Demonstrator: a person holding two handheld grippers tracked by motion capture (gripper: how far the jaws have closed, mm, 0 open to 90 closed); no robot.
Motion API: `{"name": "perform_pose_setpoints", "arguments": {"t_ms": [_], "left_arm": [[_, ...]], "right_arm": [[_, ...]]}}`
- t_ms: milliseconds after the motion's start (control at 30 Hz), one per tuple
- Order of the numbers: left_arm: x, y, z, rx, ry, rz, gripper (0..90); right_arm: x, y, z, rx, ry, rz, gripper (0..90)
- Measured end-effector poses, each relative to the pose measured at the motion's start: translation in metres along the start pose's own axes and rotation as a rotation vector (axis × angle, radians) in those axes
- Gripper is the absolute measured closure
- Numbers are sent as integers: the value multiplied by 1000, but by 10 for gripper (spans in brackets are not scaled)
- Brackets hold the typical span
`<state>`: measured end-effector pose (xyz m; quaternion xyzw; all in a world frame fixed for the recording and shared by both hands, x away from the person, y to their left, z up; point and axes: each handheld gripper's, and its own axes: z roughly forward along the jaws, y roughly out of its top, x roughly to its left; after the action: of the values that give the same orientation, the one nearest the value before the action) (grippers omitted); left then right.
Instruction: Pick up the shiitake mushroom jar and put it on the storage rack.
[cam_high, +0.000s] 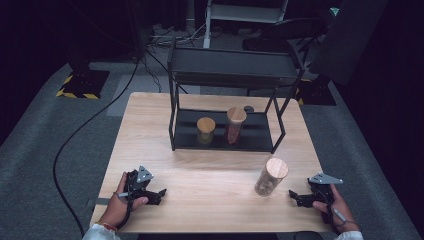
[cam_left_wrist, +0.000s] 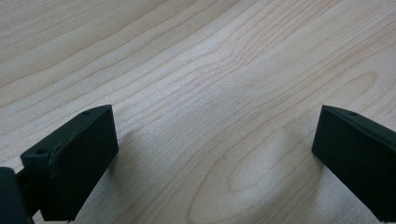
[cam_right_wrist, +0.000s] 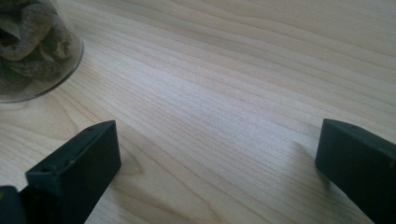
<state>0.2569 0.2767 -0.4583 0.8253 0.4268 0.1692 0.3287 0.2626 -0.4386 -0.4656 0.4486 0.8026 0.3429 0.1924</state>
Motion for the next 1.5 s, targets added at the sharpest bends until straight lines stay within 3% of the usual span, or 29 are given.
{"name": "perform_pose_setpoints", "arguments": {"t_ms": [533,933,1300,1500], "left_arm": [[0,0,0,-1,0,-1,0],[0,0,0,-1,0,-1,0],[0,0,0,-1,0,-1,0],[0,0,0,-1,0,-1,0]], "right_arm": [[-2,-3,-3,-9,6,9,21],[8,8,-25,-38,14,-40,22],[23,26,-37,-60,97,-114,22],[24,32,-43,-73,153,-114,21]]}}
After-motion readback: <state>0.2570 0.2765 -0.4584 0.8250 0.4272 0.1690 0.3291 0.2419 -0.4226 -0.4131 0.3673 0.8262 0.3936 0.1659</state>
